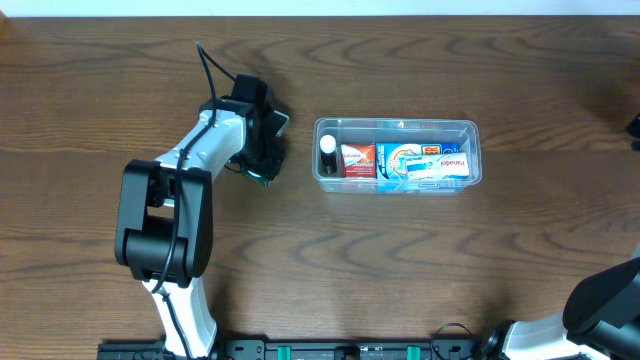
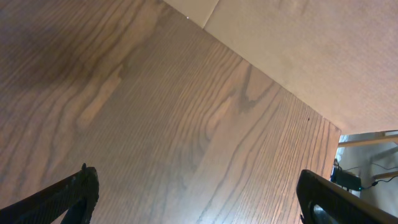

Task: Pack container
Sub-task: 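Grasp the green Zam-Buk tin with left gripper, then lower the green tin into the container's middle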

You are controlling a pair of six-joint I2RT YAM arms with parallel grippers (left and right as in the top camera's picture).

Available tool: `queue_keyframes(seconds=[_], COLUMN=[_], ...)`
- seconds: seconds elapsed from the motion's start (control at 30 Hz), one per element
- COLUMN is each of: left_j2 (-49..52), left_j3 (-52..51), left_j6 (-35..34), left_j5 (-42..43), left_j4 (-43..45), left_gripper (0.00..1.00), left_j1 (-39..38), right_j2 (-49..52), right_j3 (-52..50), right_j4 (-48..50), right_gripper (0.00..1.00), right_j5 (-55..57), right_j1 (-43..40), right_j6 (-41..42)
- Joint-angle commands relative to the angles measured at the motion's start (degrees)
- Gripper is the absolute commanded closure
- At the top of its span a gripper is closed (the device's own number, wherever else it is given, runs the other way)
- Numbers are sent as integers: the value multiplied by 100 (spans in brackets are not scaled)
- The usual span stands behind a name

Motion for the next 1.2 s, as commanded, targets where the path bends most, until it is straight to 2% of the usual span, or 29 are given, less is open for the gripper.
queue_keyframes(seconds=[0.0,0.23,0.4,0.5,0.63,0.87,0.93,1.17], left_j2=[-498,-1585,-2457,-2887,-3307,-3331,-3250,-2736], left_j3=[289,444,522,522,522,522,522,522], left_j6=[-365,-859,-1329,-1502,-2061,-2699,-2715,-3421], left_j5=[-31,-474,-466,-452,-452,-452,-457,-481], left_j4=[-35,-28,-20,26,175,632,824,1469], left_gripper=[33,34,42,43,43,43,43,43], left_j1=[35,35,-15,-136,-442,-1360,-1681,-2511], right_j2=[-79,-79,-79,-79,-79,-79,-79,-79], right_j3=[68,68,68,68,68,68,68,68], right_j4=[-9,-9,-9,-9,-9,-9,-9,-9], right_gripper=[1,1,1,1,1,1,1,1], right_j5=[96,96,96,96,96,96,96,96], right_j1=[-26,-26,-26,-26,-26,-26,-26,-26], right_j6=[-24,-24,-24,-24,-24,-24,-24,-24])
